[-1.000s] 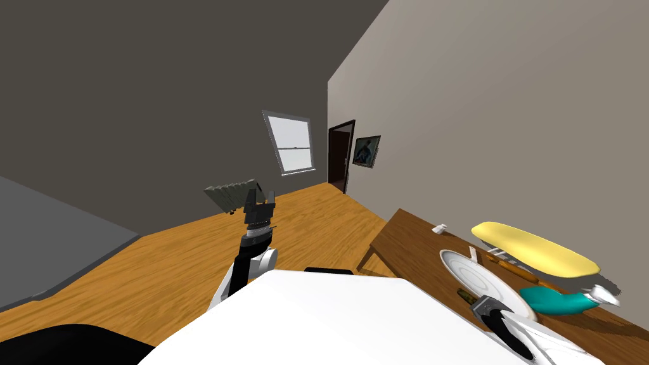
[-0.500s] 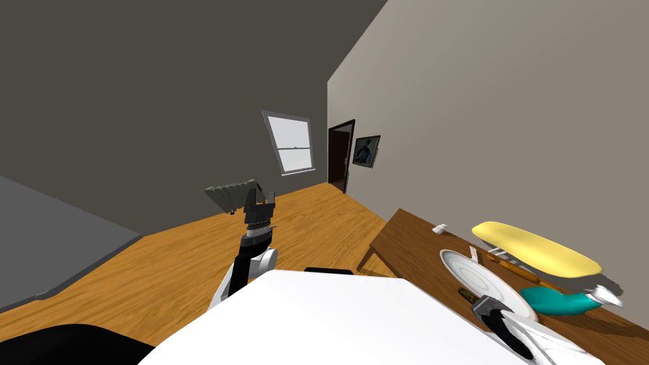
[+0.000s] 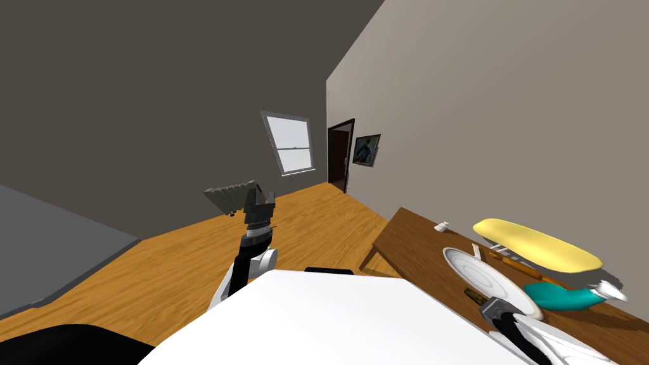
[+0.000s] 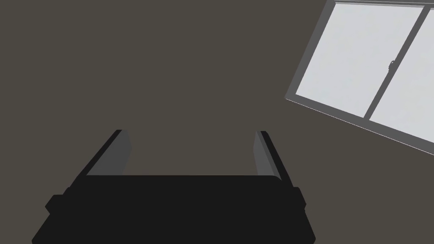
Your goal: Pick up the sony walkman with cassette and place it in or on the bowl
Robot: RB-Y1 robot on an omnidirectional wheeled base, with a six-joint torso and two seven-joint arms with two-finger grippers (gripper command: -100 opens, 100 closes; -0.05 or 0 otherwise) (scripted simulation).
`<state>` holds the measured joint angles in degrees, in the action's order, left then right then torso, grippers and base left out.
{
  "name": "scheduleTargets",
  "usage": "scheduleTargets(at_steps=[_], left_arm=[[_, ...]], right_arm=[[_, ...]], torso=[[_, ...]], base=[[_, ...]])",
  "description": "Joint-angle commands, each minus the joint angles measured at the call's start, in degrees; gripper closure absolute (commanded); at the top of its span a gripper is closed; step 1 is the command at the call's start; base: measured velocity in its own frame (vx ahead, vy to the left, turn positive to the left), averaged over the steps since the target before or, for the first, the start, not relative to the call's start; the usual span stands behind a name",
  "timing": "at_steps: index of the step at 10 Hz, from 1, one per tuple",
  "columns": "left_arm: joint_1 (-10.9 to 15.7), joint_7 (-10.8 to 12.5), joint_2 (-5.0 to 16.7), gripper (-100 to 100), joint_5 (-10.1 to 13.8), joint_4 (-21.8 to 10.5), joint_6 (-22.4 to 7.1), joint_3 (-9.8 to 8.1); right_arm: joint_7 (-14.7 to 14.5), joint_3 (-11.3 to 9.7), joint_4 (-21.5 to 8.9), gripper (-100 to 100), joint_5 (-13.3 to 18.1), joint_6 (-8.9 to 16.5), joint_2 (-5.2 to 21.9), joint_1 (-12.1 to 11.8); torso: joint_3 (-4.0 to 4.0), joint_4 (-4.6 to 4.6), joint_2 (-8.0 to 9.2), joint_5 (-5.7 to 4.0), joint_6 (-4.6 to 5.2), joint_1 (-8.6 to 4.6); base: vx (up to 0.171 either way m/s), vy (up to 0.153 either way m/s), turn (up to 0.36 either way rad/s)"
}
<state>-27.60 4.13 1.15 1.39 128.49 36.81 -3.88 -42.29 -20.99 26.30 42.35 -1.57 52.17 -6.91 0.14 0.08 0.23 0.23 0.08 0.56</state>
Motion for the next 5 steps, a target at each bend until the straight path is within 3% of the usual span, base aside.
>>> scheduleTargets(at_steps=[1,3,5], left_arm=[[0.00,0.00,0.00,0,0.00,0.00,0.00,0.00],[0.00,0.00,0.00,0,0.00,0.00,0.00,0.00],[0.00,0.00,0.01,0,0.00,0.00,0.00,-0.01]], right_arm=[[-0.69,1.71,-1.02,100,0.78,-0.58,0.25,0.42],[0.18,1.54,-0.14,100,1.21,-0.71,1.52,-0.03],[0.18,1.40,-0.14,100,1.21,-0.71,1.52,-0.03]], torso=[[0.00,0.00,0.00,0.00,0.00,0.00],[-0.04,0.01,-0.10,0.12,-0.04,0.32],[-0.08,0.00,-0.18,0.11,-0.04,-0.02]], base=[[-0.013,0.129,-0.004],[0.030,0.135,0.031],[0.017,0.012,0.006]])
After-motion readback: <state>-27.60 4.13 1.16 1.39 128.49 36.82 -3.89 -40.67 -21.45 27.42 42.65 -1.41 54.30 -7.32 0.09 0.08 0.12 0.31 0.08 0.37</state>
